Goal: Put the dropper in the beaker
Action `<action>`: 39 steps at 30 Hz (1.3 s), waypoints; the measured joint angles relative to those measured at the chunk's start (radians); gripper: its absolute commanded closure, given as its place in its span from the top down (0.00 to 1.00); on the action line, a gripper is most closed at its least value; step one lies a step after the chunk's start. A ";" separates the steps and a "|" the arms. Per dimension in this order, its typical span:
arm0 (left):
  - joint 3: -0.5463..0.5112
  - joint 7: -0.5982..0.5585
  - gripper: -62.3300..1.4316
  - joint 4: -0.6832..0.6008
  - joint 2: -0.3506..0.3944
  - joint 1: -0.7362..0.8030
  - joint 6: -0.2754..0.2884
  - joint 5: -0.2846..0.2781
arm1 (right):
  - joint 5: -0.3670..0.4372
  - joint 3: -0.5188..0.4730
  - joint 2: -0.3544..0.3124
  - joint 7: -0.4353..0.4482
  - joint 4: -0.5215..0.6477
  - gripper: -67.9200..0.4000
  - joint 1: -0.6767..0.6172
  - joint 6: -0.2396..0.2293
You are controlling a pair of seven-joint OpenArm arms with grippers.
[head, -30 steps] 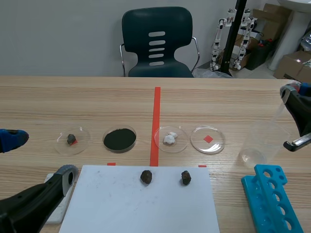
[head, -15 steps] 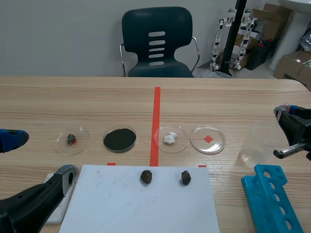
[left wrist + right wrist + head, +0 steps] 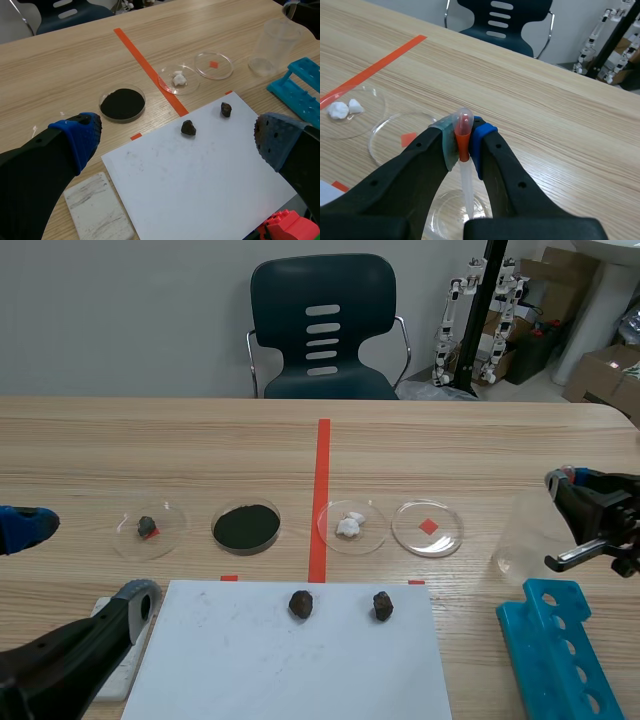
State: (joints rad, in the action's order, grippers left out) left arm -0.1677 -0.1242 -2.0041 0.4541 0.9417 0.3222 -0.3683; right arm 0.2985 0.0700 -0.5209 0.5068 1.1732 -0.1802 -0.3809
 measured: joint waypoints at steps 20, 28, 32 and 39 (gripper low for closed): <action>0.000 0.000 1.00 0.000 0.000 0.000 0.000 0.000 | -0.021 0.004 0.000 -0.033 0.000 0.76 -0.002 0.000; 0.000 0.000 1.00 0.000 0.000 0.000 0.000 0.000 | 0.017 0.004 -0.039 0.073 0.049 1.00 -0.077 0.034; 0.000 0.000 1.00 0.000 0.000 0.000 0.000 0.000 | 0.068 0.004 -0.060 0.072 0.114 1.00 -0.132 0.060; 0.000 0.000 1.00 0.000 0.000 0.000 0.000 0.000 | 0.219 -0.005 -0.092 0.072 0.196 1.00 -0.229 0.063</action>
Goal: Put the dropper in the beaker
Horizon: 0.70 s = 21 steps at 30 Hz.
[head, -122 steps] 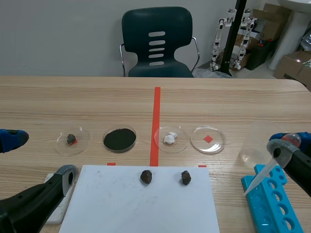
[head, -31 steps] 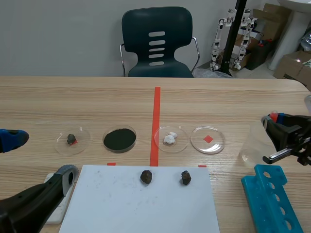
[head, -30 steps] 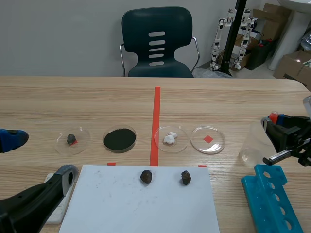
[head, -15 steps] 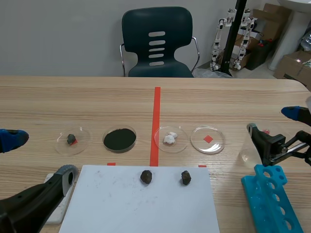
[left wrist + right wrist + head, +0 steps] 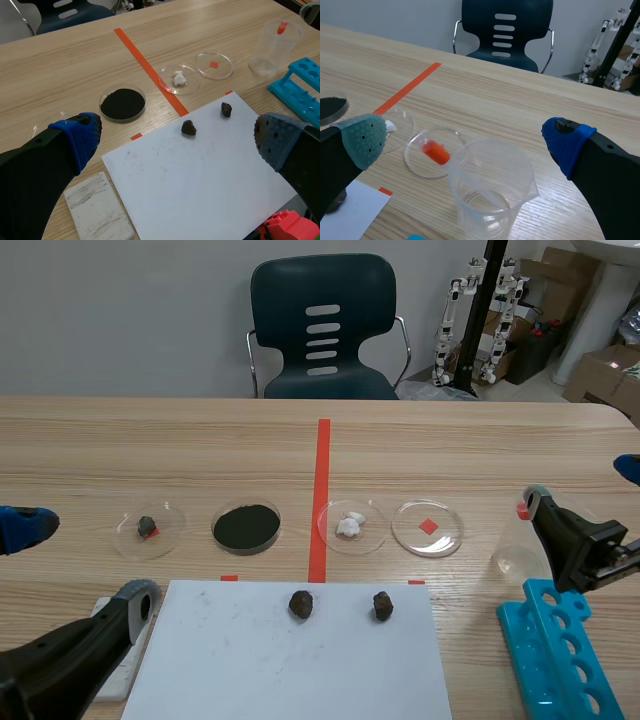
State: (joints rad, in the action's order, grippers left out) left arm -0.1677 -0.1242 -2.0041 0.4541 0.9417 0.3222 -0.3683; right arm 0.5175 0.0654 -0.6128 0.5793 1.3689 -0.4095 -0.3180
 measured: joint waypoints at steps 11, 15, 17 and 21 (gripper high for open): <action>0.000 0.000 1.00 0.000 0.000 0.000 0.000 0.000 | 0.055 -0.014 -0.031 0.006 0.020 1.00 -0.051 0.001; 0.000 0.000 1.00 0.000 0.000 0.000 0.000 0.000 | 0.055 -0.014 -0.031 0.006 0.020 1.00 -0.051 0.001; 0.000 0.000 1.00 0.000 0.000 0.000 0.000 0.000 | 0.055 -0.014 -0.031 0.006 0.020 1.00 -0.051 0.001; 0.000 0.000 1.00 0.000 0.000 0.000 0.000 0.000 | 0.055 -0.014 -0.031 0.006 0.020 1.00 -0.051 0.001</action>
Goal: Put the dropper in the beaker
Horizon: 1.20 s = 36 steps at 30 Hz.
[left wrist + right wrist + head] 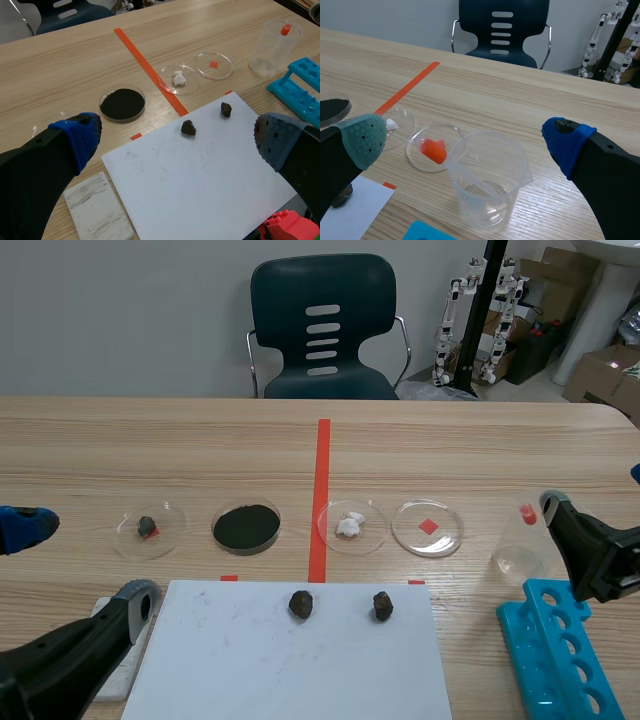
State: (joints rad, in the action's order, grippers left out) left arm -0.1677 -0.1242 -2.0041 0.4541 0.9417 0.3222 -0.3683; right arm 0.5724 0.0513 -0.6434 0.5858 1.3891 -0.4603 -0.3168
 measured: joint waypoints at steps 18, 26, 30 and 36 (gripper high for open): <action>0.000 0.000 1.00 0.000 0.000 0.000 0.000 0.000 | -0.041 0.000 0.000 0.000 0.000 1.00 0.000 0.006; 0.000 0.000 1.00 0.000 0.000 0.000 0.000 0.000 | -0.041 0.000 0.000 0.000 0.000 1.00 0.000 0.006; 0.000 0.000 1.00 0.000 0.000 0.000 0.000 0.000 | -0.041 0.000 0.000 0.000 0.000 1.00 0.000 0.006; 0.000 0.000 1.00 0.000 0.000 0.000 0.000 0.000 | -0.041 0.000 0.000 0.000 0.000 1.00 0.000 0.006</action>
